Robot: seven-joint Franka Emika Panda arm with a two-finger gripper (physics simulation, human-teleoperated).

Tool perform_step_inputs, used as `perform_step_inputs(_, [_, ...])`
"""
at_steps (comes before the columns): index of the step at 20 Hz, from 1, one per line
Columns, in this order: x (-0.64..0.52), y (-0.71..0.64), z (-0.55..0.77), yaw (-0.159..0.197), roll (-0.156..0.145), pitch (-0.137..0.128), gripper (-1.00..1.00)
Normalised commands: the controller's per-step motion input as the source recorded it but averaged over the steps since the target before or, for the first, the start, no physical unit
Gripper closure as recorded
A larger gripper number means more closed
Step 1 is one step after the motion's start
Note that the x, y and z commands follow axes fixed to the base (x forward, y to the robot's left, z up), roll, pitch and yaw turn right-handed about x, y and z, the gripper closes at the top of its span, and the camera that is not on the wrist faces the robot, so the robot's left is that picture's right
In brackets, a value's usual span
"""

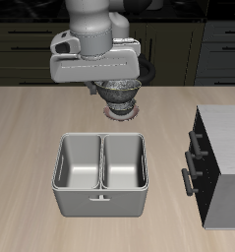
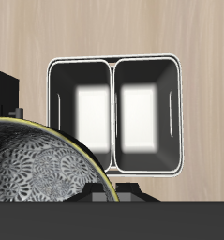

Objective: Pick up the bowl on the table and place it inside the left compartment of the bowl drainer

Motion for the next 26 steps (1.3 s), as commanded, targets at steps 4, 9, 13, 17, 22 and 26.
perform_step_inputs(4, [0.08, 0.18, -0.04, 0.010, 0.026, 0.003, 1.00])
perform_step_inputs(9, [0.14, 0.20, -0.08, 0.018, 0.009, 0.006, 1.00])
perform_step_inputs(13, [0.10, -0.02, -0.13, 0.004, 0.002, 0.021, 1.00])
perform_step_inputs(17, [0.11, 0.04, -0.25, 0.004, 0.001, 0.034, 1.00])
perform_step_inputs(22, [0.08, -0.03, -0.27, 0.002, -0.007, 0.034, 1.00])
perform_step_inputs(26, [0.07, -0.08, -0.24, -0.005, -0.019, 0.034, 1.00])
